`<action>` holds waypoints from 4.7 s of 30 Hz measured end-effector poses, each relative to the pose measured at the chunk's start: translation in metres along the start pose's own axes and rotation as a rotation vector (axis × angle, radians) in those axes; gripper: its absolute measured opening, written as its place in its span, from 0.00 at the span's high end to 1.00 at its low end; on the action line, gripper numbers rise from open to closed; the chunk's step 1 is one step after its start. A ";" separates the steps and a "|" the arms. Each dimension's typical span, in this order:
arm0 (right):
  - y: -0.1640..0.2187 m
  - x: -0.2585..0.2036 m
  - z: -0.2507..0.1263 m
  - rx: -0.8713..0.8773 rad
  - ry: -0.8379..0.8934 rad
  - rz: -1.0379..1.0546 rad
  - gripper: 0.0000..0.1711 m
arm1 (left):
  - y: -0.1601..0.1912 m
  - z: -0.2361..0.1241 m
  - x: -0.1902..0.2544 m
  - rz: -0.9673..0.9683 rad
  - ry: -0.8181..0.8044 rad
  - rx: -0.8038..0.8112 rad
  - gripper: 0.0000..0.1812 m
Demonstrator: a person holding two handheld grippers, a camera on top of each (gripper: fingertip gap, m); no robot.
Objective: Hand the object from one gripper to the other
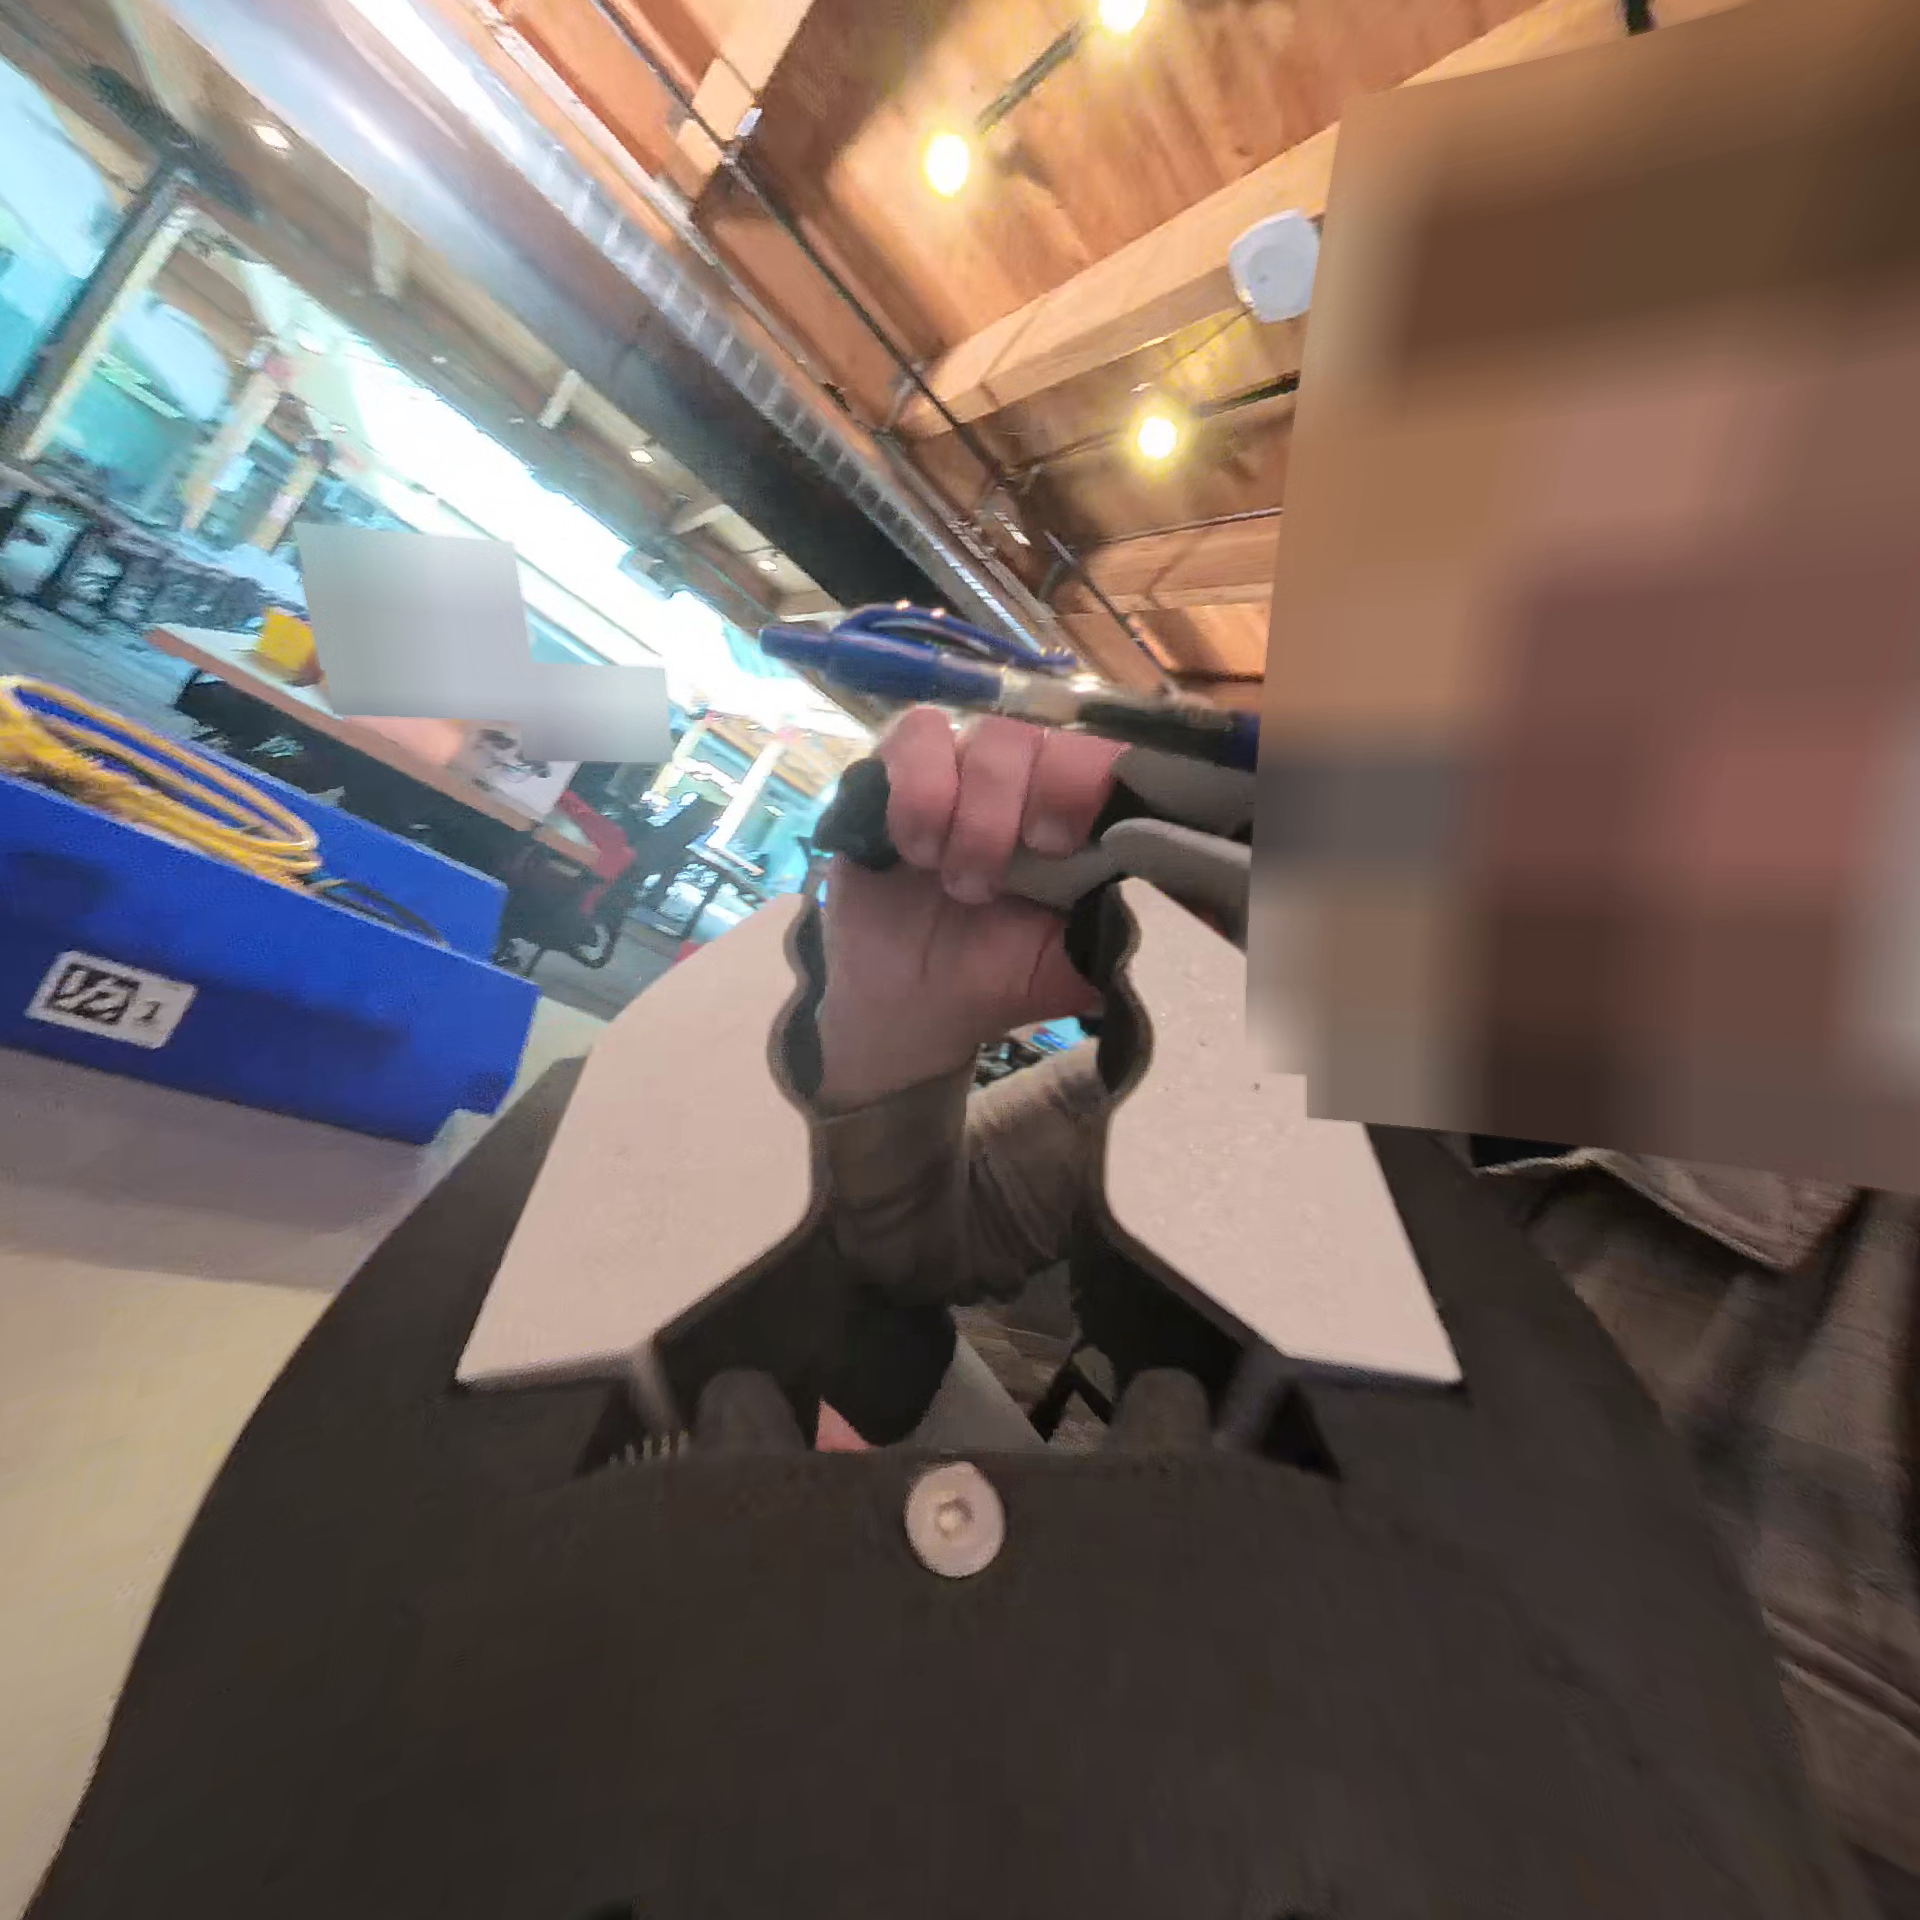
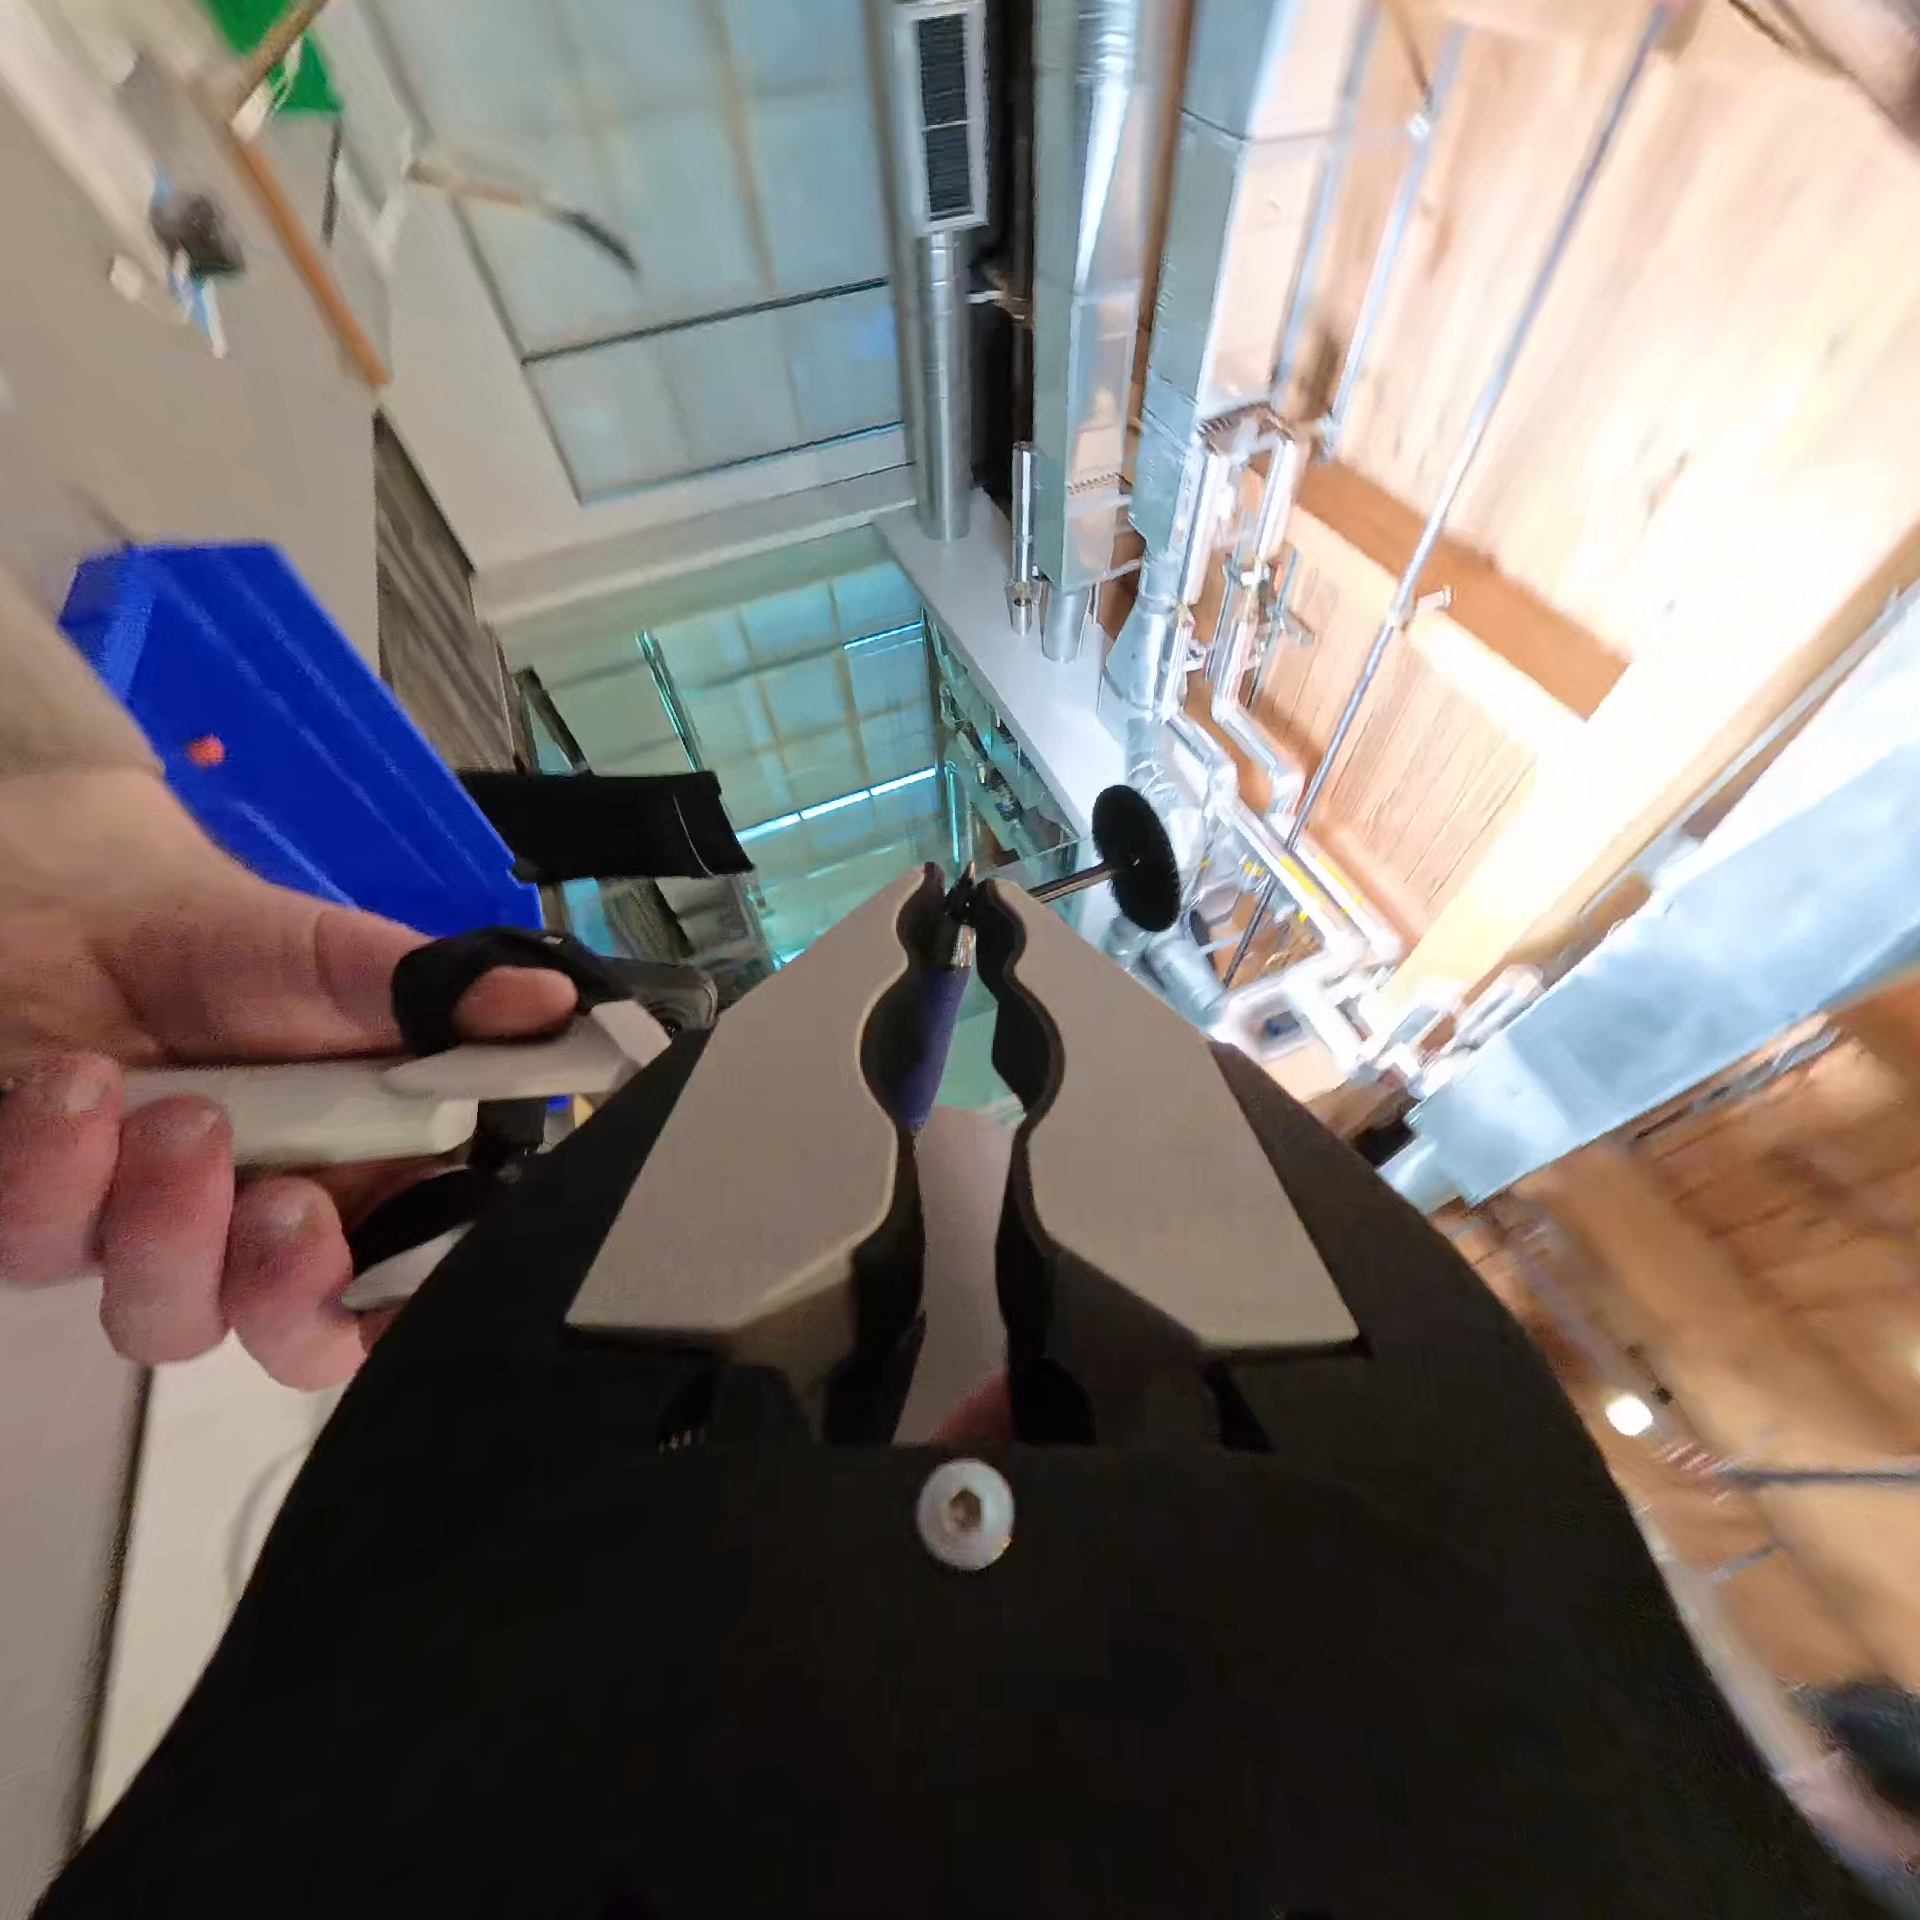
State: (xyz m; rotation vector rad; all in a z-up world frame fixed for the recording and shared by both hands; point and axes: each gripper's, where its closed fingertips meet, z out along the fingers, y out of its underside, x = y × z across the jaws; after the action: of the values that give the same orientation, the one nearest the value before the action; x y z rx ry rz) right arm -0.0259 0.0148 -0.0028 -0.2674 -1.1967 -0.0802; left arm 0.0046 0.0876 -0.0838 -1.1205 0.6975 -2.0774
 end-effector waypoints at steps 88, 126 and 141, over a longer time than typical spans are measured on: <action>0.010 -0.132 -0.064 -0.311 -1.098 0.970 0.95 | 0.123 -0.039 0.024 0.457 -0.052 -1.049 0.95; 0.110 0.010 -0.014 0.261 0.042 1.702 0.96 | -0.056 -0.013 0.012 0.575 -0.333 0.191 0.72; 0.102 -0.018 -0.007 0.360 0.088 1.830 0.96 | -0.064 -0.007 0.023 0.702 -0.441 0.288 0.92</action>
State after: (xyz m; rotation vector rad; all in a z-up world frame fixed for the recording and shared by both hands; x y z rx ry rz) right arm -0.0057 0.1099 -0.0389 -0.9184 -0.4962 1.6609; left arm -0.0303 0.1120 -0.0303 -0.9414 0.4601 -1.2357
